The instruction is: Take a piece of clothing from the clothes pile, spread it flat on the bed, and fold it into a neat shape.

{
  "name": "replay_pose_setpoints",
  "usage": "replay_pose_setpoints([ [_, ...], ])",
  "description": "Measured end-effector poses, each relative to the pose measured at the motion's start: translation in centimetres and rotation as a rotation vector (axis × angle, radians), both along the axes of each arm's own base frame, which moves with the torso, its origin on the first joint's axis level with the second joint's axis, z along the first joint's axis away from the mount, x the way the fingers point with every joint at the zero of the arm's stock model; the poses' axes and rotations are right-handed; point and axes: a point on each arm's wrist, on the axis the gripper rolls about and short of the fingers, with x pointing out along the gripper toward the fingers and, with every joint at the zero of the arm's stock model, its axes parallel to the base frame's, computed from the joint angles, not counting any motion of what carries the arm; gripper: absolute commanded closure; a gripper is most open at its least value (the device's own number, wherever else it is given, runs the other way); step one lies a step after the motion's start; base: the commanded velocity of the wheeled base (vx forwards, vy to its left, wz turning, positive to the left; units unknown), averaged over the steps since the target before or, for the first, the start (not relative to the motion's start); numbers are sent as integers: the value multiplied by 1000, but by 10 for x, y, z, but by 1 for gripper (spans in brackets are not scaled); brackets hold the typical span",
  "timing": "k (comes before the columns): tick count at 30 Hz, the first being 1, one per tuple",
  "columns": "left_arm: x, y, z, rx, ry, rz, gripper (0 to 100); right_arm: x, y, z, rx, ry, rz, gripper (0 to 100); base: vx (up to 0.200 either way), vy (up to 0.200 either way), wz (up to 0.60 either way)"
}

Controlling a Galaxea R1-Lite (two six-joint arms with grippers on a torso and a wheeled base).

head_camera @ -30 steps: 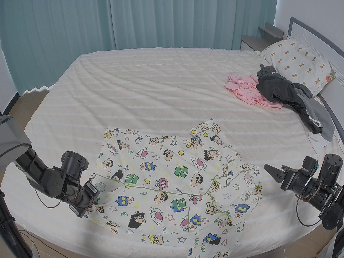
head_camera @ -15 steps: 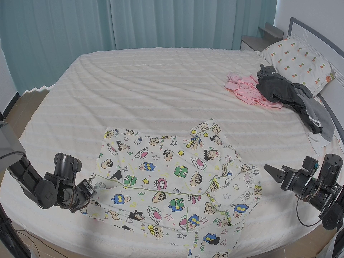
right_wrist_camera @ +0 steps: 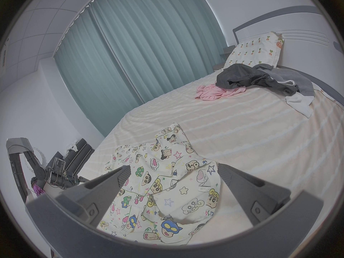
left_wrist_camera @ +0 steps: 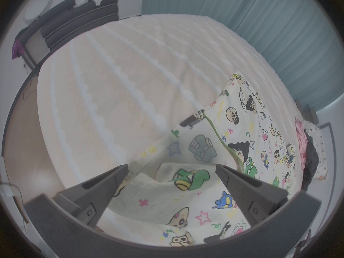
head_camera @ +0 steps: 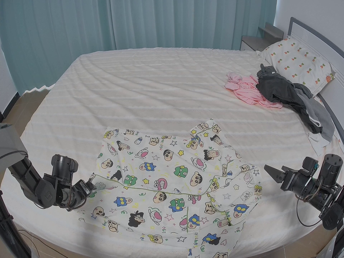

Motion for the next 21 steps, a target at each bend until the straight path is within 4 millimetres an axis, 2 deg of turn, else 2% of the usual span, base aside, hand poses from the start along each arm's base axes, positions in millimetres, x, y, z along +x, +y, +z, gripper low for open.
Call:
replay_pose_setpoints([
  [6,9,9,-1,-3,-51,-51,0,-1,0,1,2,-5,0,0,0,0,0],
  [12,18,11,-4,-159,-69,-15,0,-1,0,2,2,-8,0,0,0,0,0],
  [21,39,32,7,-340,-284,88,0,-2,0,3,3,-11,1,0,0,0,0],
])
